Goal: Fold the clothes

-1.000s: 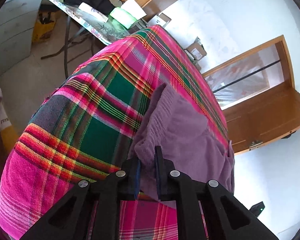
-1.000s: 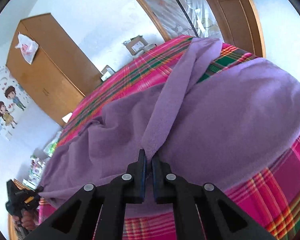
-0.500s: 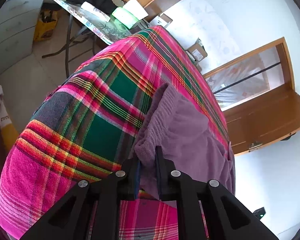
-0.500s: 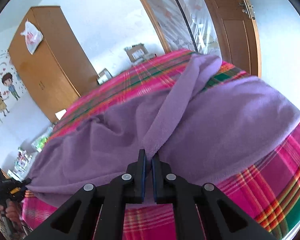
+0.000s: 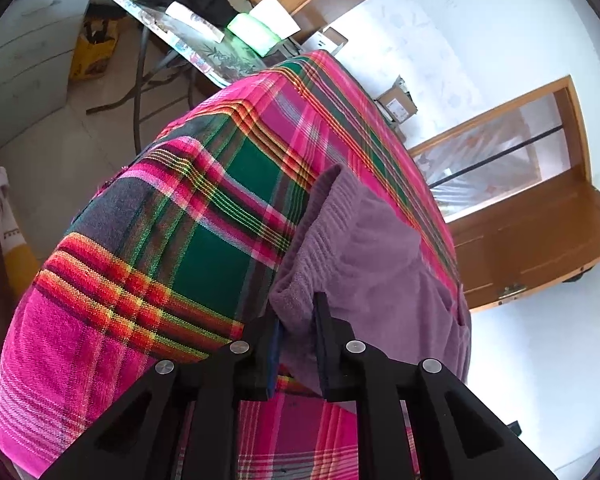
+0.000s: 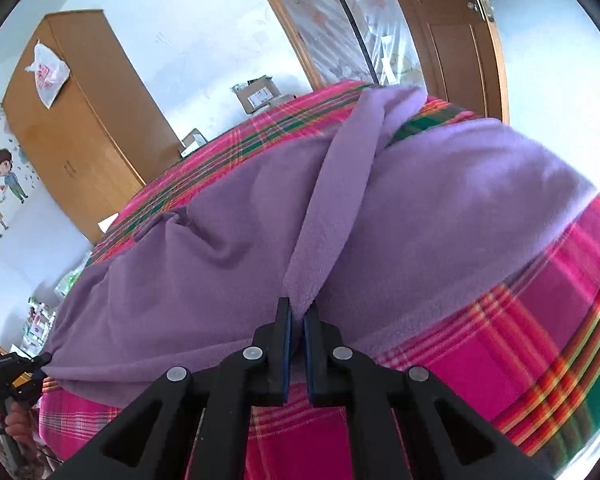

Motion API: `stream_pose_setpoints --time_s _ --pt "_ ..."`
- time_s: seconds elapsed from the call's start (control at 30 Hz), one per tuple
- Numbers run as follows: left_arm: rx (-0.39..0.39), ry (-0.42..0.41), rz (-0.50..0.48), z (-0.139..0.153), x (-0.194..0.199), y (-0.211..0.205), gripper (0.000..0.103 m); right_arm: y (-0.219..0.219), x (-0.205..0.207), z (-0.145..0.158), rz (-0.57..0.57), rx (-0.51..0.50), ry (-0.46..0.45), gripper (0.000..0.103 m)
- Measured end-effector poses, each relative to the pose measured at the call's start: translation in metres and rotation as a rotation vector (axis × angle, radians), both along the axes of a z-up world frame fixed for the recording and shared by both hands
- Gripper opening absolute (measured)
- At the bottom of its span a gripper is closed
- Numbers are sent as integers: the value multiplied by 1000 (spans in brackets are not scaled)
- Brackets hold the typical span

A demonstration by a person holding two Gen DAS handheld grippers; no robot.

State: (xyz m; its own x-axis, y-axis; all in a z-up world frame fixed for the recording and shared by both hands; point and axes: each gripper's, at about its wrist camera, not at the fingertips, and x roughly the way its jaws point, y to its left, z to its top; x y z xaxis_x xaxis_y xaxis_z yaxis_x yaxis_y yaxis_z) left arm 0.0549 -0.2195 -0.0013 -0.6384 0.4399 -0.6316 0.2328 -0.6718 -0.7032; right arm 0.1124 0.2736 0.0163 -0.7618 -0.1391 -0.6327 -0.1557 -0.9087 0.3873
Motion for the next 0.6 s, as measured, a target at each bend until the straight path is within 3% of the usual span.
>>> stream_pose_setpoints --time_s 0.1,0.2,0.3,0.5,0.6 --pt "-39 -14 1 3 -1 3 17 0 4 2 -1 14 6 8" --pt "-91 -32 14 6 1 6 28 0 5 3 -14 17 4 11" --pt "-120 -37 29 9 6 7 28 0 7 6 -28 53 9 13" --pt "-284 66 81 47 24 20 25 5 18 9 -60 97 9 14" --pt "-289 116 43 64 23 34 25 13 21 5 -73 59 -4 14"
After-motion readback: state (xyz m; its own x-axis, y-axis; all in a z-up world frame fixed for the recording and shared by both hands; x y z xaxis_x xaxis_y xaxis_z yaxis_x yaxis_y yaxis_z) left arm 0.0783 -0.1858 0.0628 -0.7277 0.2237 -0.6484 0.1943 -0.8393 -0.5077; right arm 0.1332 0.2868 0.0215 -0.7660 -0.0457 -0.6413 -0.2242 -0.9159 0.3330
